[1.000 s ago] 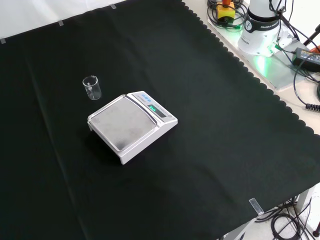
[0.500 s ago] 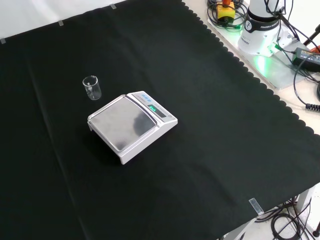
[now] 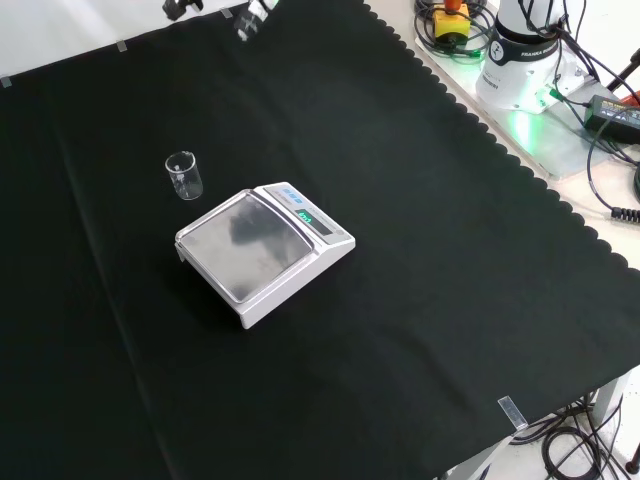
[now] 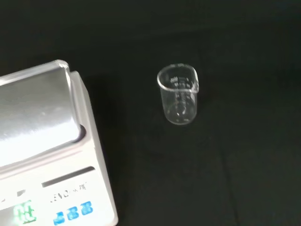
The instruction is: Pick up the beaker.
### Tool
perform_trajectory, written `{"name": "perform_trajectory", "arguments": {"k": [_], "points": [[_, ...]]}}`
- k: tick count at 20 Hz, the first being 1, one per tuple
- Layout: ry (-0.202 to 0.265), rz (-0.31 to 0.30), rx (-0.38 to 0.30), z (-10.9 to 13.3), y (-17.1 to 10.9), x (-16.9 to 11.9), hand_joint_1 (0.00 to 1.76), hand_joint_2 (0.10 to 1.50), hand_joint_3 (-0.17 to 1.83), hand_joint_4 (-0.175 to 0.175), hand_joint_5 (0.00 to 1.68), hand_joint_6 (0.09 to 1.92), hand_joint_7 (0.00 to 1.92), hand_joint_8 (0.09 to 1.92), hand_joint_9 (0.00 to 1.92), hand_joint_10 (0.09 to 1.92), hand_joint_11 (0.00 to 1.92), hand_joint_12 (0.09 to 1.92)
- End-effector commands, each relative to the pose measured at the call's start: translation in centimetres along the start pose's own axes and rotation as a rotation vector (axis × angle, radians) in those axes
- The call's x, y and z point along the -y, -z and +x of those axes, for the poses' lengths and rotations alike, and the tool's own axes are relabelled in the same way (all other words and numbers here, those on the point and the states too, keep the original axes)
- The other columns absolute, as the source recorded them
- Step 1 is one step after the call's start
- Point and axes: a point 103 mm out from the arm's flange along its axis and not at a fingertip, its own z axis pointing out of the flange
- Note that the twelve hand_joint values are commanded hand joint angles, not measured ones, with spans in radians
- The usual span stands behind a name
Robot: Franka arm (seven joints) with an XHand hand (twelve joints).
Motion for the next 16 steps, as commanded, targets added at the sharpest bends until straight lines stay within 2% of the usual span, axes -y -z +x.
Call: {"name": "perform_trajectory", "arguments": {"k": [1,2,5,9,11,12,14,16], "points": [[-0.008,-0.041,0.006,0.3,-1.0,-4.3,0.4,1.09,-0.11,-0.092,0.17,0.09,0.0,0.15,0.0,0.54,0.13,1.5],[-0.009,-0.033,0.018,0.4,-1.2,-4.6,0.41,1.08,-0.12,-0.092,0.15,0.09,0.0,0.09,0.0,0.48,0.11,1.5],[-0.009,-0.004,0.026,1.2,-2.1,-5.5,0.44,1.03,-0.14,-0.091,0.1,0.09,0.0,0.09,0.0,0.34,0.06,1.52],[0.005,0.014,0.021,1.1,-2.9,-6.9,0.45,1.02,-0.15,-0.089,0.08,0.09,0.0,0.09,0.0,0.3,0.05,1.52],[0.005,0.028,0.011,1.8,-3.3,-7.6,0.49,1.02,-0.14,-0.093,0.09,0.09,0.07,0.09,0.0,0.47,0.08,1.52],[0.004,0.035,0.019,2.3,-3.6,-8.1,0.51,1.03,-0.14,-0.096,0.11,0.09,0.1,0.15,0.0,0.58,0.1,1.52],[-0.004,0.05,0.033,2.7,-4.3,-8.9,0.56,1.05,-0.14,-0.099,0.15,0.09,0.06,0.45,0.0,0.74,0.14,1.51],[-0.008,0.063,0.035,2.7,-4.9,-9.7,0.59,1.05,-0.14,-0.1,0.16,0.09,0.02,0.61,0.0,0.81,0.15,1.51]]}}
